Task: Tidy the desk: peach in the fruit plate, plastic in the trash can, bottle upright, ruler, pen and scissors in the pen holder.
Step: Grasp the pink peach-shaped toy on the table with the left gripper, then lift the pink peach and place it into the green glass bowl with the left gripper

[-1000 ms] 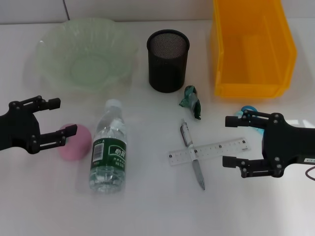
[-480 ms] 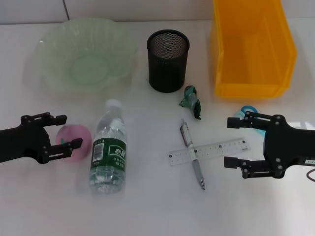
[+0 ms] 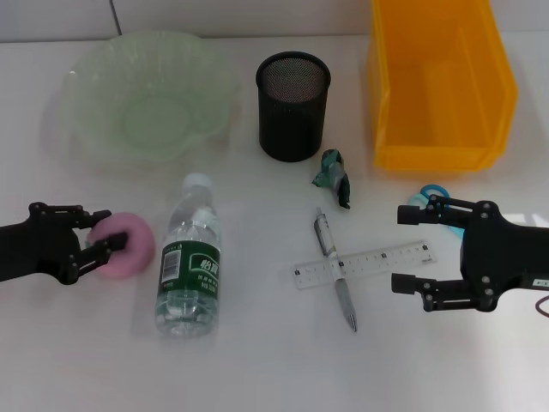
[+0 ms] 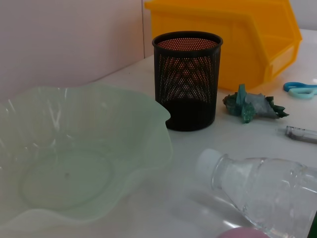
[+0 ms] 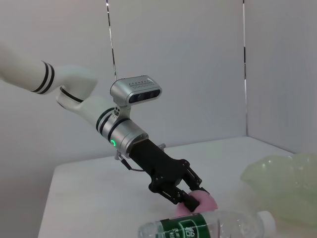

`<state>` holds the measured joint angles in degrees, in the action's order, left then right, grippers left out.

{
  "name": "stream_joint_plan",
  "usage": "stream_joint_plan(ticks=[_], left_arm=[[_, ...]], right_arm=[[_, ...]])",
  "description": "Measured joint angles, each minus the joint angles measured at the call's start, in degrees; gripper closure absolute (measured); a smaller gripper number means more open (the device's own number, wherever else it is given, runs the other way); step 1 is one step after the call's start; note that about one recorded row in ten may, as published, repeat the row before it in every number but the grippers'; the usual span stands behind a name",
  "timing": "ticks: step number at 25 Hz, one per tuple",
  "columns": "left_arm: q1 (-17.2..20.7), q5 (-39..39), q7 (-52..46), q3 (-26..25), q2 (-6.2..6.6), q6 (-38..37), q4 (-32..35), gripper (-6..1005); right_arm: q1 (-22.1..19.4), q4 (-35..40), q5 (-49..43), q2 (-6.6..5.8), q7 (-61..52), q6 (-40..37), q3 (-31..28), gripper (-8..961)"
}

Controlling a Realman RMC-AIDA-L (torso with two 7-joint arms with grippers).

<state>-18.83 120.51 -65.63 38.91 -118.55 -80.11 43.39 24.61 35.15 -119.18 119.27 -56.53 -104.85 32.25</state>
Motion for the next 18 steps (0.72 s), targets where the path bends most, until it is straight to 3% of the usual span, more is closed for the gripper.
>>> stream_joint_plan(ticks=[9, 13, 18], left_arm=[[-0.17, -2.57, -0.22, -0.47, -0.06, -1.75, 0.27, 747], [-0.5, -18.34, -2.44, -0.96, 0.21, -3.32, 0.21, 802], [-6.02, -23.3, -6.94, -1.07, 0.18, 1.38, -0.5, 842]], right_arm=[[-0.07, 0.01, 0.02, 0.09, -0.25, 0.0, 0.0, 113], [-0.11, 0.0, 0.15, 0.09, -0.25, -0.01, 0.0, 113], [0.1, 0.0, 0.65, 0.09, -0.25, -0.06, 0.0, 113]])
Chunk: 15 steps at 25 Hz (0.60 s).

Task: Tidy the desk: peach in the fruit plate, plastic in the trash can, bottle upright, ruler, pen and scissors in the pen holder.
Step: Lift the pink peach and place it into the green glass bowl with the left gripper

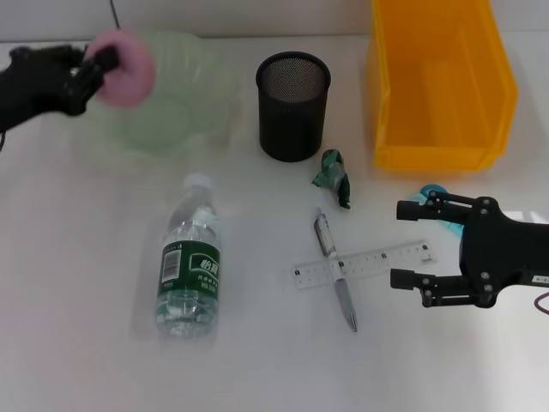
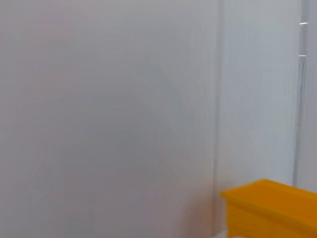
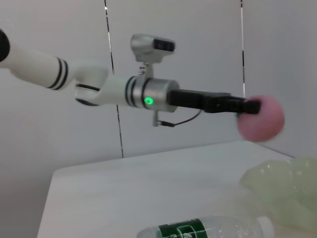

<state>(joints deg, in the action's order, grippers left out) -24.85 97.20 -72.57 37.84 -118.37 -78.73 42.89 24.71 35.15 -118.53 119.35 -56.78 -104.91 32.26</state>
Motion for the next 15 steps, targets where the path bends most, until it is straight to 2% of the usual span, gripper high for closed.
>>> stream_joint_plan(ticks=[1, 3, 7, 11, 15], left_arm=[[0.0, 0.0, 0.0, 0.0, 0.0, 0.0, 0.0, 848], [-4.55, 0.43, -2.15, 0.43, 0.05, 10.84, -3.77, 861], [-7.13, 1.01, -2.35, 0.69, -0.14, 21.42, -7.14, 884], [-7.35, 0.99, -1.73, 3.26, -0.35, 25.97, -8.03, 907], [-7.27, 0.91, -1.66, 5.02, -0.37, 26.27, -8.03, 810]], right_arm=[[0.03, 0.01, 0.02, -0.01, 0.0, -0.06, 0.0, 113], [0.06, 0.03, 0.04, -0.03, 0.0, -0.1, 0.0, 113], [0.07, 0.1, 0.06, -0.06, -0.25, -0.11, -0.01, 113], [0.07, 0.41, 0.06, -0.13, -0.82, -0.11, -0.01, 114], [0.08, 1.27, 0.06, -0.15, -1.39, -0.11, -0.01, 114]])
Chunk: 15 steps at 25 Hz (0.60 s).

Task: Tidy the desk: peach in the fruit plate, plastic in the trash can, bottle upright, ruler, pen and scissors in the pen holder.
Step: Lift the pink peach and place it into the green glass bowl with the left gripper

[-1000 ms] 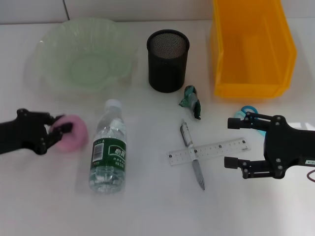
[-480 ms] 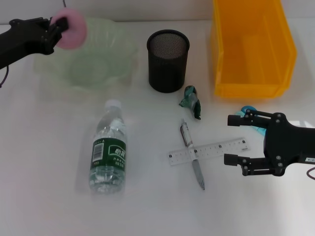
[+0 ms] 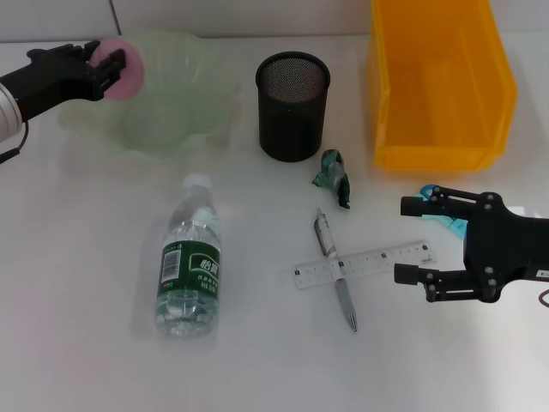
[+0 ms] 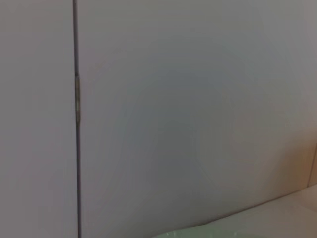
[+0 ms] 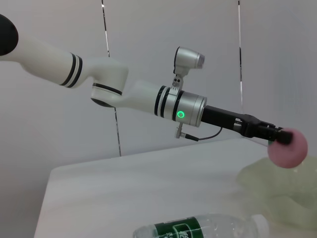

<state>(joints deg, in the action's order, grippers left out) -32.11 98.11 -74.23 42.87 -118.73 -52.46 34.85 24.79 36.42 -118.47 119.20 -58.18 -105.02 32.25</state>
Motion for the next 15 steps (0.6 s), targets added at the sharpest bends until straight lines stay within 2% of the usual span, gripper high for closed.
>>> stream_joint_plan(ticks=[7, 10, 11, 15], left_arm=[[-0.66, -0.01, -1.71, 1.19, -0.05, 0.08, -0.06, 561], [-0.68, -0.22, -2.15, 1.19, -0.04, -0.2, 0.38, 376], [-0.36, -0.87, -2.11, 1.18, -0.03, -1.04, 0.59, 314], [2.76, -4.27, 1.68, 1.17, 0.05, -11.84, 1.69, 238]], right_arm=[[-0.05, 0.14, 0.11, 0.07, -0.82, 0.13, -0.23, 114], [0.11, 0.53, 0.92, 0.08, -3.37, 0.24, -1.0, 114], [0.19, 1.29, 1.68, 0.06, -5.94, 0.22, -1.39, 114], [-0.58, 11.55, 4.56, 0.09, -21.05, -2.38, -1.18, 114]])
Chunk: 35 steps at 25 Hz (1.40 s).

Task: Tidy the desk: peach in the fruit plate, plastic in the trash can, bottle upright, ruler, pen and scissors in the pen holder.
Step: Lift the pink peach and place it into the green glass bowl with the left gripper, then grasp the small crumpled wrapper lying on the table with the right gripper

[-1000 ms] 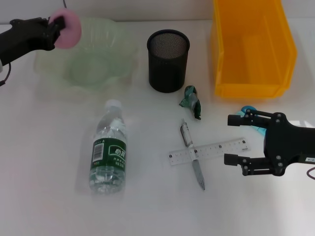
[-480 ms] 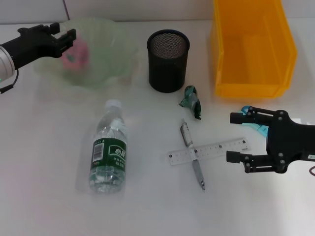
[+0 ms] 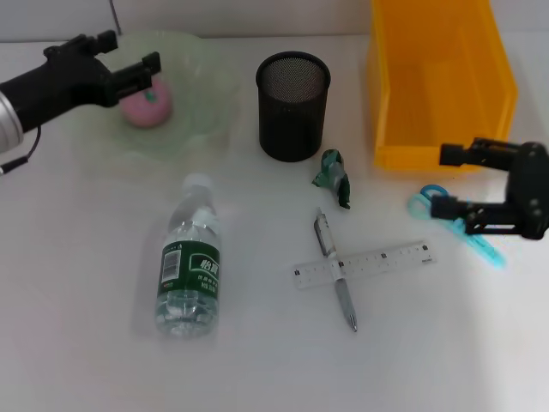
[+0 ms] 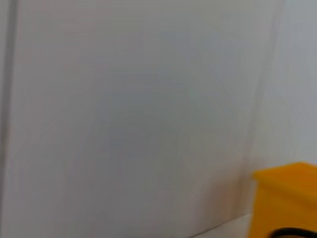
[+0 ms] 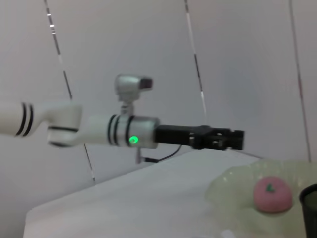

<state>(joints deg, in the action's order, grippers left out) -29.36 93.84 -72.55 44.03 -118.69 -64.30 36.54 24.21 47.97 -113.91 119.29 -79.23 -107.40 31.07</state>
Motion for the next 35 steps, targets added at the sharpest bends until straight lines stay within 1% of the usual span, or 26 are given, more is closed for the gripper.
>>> stream_joint_plan(ticks=[1, 2, 4, 6, 9, 11, 13, 14, 17, 19, 20, 22, 25, 26, 27, 30, 32, 34, 35], left_arm=[[0.0, 0.0, 0.0, 0.0, 0.0, 0.0, 0.0, 219], [2.15, -0.67, 3.99, 0.0, 0.14, -6.86, 0.56, 200], [4.81, -0.19, 8.3, 0.0, 0.32, -13.12, 1.27, 200], [7.0, 1.37, 10.8, -0.01, 0.42, -16.57, 1.96, 200], [9.68, 4.57, 12.48, 0.0, 0.57, -19.87, 2.74, 200], [11.02, 6.16, 12.56, -0.02, 0.57, -20.63, 3.75, 200], [12.05, 6.84, 12.56, 0.03, 0.46, -20.95, 4.38, 200], [12.39, 6.89, 12.56, 0.05, 0.45, -21.09, 4.4, 200], [12.61, 6.96, 12.55, 0.06, 0.43, -20.84, 4.1, 200], [12.6, 6.96, 12.54, 0.02, 0.39, -20.51, 3.8, 200], [12.6, 6.98, 12.53, 0.02, 0.36, -20.46, 3.72, 200], [12.53, 6.99, 12.52, 0.01, 0.32, -20.4, 3.66, 200], [12.39, 7.18, 12.51, 0.0, 0.3, -20.31, 3.64, 200], [12.36, 7.24, 12.51, 0.0, 0.3, -20.29, 3.64, 200], [12.39, 7.27, 12.51, 0.0, 0.3, -20.28, 3.63, 200], [12.6, 7.31, 12.51, 0.0, 0.3, -20.26, 3.6, 200], [12.67, 7.32, 12.8, 0.0, 0.3, -20.26, 3.31, 200], [12.81, 7.33, 13.23, 0.0, 0.32, -20.27, 2.9, 200], [12.81, 7.33, 13.23, 0.0, 0.32, -20.27, 2.9, 200]], right_arm=[[-0.24, 3.45, 0.38, 0.05, -4.22, -0.86, 0.03, 114], [-0.3, 6.37, 0.5, 0.05, -8.36, -1.51, 0.07, 115], [-0.37, 13.41, 0.47, 0.07, -17.25, -2.41, 0.47, 115], [-0.3, 20.44, -1.16, 0.08, -25.45, -2.76, 2.01, 115], [1.22, 31.85, -8.61, 0.06, -38.14, -3.78, 7.14, 115], [3.05, 37.65, -15.06, 0.03, -46.67, -4.16, 10.95, 115], [5.63, 41.3, -21.5, -0.09, -56.4, -4.75, 14.92, 115], [6.82, 42.3, -23.31, -0.14, -59.59, -4.94, 16.55, 115], [9.31, 42.52, -24.8, 0.07, -66.62, -2.9, 22.82, 116], [9.78, 41.25, -25.62, 0.25, -71.95, 2.25, 28.9, 116], [9.77, 40.19, -26.73, 0.32, -74.8, 6.13, 32.91, 117], [9.65, 38.2, -28.74, 0.4, -78.97, 12.36, 38.79, 117], [9.7, 34.92, -29.56, 0.4, -83.69, 18.65, 45.24, 118], [9.26, 34.01, -29.58, 0.4, -86.75, 22.39, 48.35, 118], [9.26, 34.01, -29.58, 0.4, -86.75, 22.39, 48.35, 118], [8.29, 33.07, -29.51, 0.51, -89.73, 26.88, 51.49, 119], [7.84, 32.15, -28.94, 0.64, -90.09, 28.61, 52.32, 119], [7.52, 29.42, -27.01, 0.7, -90.22, 31.22, 53.4, 120], [7.52, 29.42, -27.01, 0.7, -90.22, 31.22, 53.4, 120]])
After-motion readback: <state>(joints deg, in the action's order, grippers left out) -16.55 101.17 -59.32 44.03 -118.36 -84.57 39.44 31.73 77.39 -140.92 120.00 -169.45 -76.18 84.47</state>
